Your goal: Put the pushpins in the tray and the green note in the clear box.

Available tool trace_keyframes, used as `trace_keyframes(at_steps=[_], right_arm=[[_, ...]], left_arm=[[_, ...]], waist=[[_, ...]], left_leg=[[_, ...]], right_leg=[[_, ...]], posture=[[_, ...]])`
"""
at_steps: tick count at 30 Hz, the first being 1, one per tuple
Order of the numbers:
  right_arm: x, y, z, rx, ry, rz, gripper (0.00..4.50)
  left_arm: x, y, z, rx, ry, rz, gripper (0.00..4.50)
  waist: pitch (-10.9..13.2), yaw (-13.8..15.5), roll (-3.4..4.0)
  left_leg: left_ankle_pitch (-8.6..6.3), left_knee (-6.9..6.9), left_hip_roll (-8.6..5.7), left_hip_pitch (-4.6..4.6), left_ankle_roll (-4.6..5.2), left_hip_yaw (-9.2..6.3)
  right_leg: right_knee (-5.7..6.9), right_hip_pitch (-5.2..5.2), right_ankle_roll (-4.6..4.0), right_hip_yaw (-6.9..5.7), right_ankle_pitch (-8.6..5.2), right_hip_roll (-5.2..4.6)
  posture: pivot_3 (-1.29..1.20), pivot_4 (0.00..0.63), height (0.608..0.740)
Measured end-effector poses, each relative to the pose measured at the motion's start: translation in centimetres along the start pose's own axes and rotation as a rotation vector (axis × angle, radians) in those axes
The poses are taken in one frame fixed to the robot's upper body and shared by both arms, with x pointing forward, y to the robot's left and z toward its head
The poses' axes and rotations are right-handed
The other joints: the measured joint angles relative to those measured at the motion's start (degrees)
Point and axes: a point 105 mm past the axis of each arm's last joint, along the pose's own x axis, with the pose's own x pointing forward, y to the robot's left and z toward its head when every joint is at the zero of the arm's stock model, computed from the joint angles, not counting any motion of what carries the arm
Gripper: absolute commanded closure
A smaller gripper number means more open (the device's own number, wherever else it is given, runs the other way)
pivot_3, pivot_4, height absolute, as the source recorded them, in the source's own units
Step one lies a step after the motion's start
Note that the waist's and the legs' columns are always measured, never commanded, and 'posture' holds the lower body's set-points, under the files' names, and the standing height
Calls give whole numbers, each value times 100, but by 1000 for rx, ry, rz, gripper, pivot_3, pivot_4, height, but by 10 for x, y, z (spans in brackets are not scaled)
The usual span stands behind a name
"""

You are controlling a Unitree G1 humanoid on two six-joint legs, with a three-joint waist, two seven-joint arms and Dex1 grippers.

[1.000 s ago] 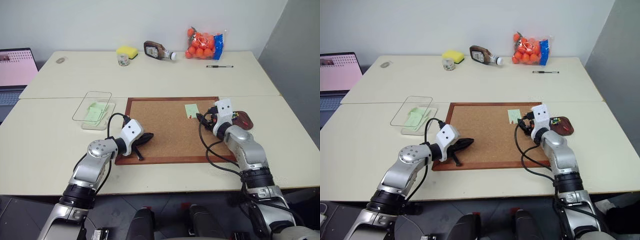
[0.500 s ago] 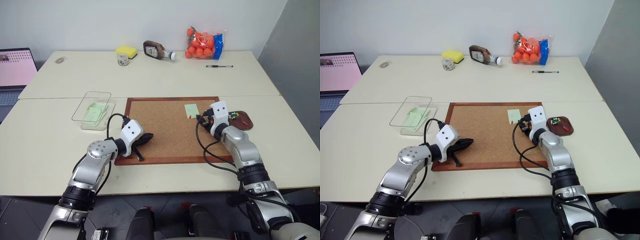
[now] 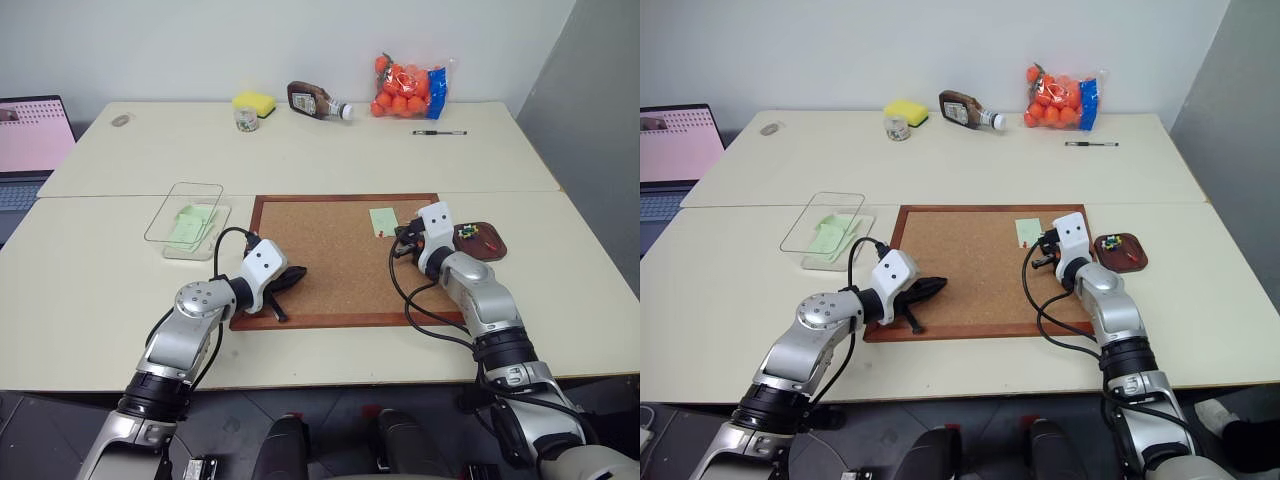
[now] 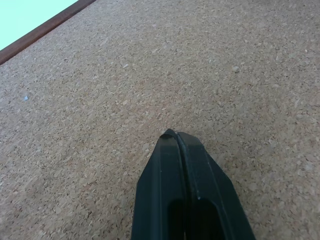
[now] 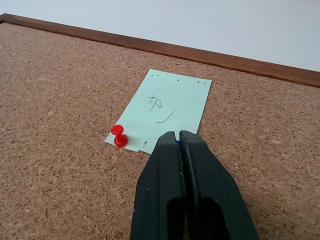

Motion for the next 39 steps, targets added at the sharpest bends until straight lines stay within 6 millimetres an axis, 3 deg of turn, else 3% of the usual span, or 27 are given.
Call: trace_keyframes(at_steps=[8,13,23,31,35,37,39], right_arm=[[-8,2,4,87,-65,-21,4473],[-10,9,24,122,-152,-11,4473],[-20,-2,28,149,-190,-79,4473],[-55,-37,31,104,-192,-207,4473],[-88,-83,15,51,-99,-402,4473],[-98,-99,9,44,-63,-469,4473],[-99,-103,8,39,-47,-480,4473]], left_arm=[[-1,-2,0,3,-2,0,4500],[-1,-2,0,0,4,-1,4500],[0,-3,0,5,8,-2,4500],[0,-3,1,8,11,-3,4500],[0,-4,1,9,11,-8,4500],[0,-3,1,12,16,-4,4500],[0,-3,0,16,20,-3,4500]], waist=[[2,1,2],[2,-1,2],[2,1,2],[2,9,2],[2,22,2],[1,5,3],[1,2,3]], left_leg=[[0,-2,0,-3,0,0],[0,-2,1,-3,0,0],[0,-1,0,-3,0,0],[0,-2,-1,-4,0,0],[0,-1,-5,-6,0,1],[0,-2,-4,-1,0,4],[0,-1,-3,3,0,4]], right_leg=[[0,-4,-1,0,-1,0],[0,-3,-1,0,-1,0],[0,-3,-1,1,-1,-1],[-2,-3,-1,0,-2,-2],[-3,-3,-1,1,-2,-6],[-1,-3,-1,4,-2,-5],[1,0,-1,4,-2,-3]], posture=[[0,150,740],[0,150,740],[0,150,740],[0,150,740],[0,150,740],[0,150,740],[0,150,740]])
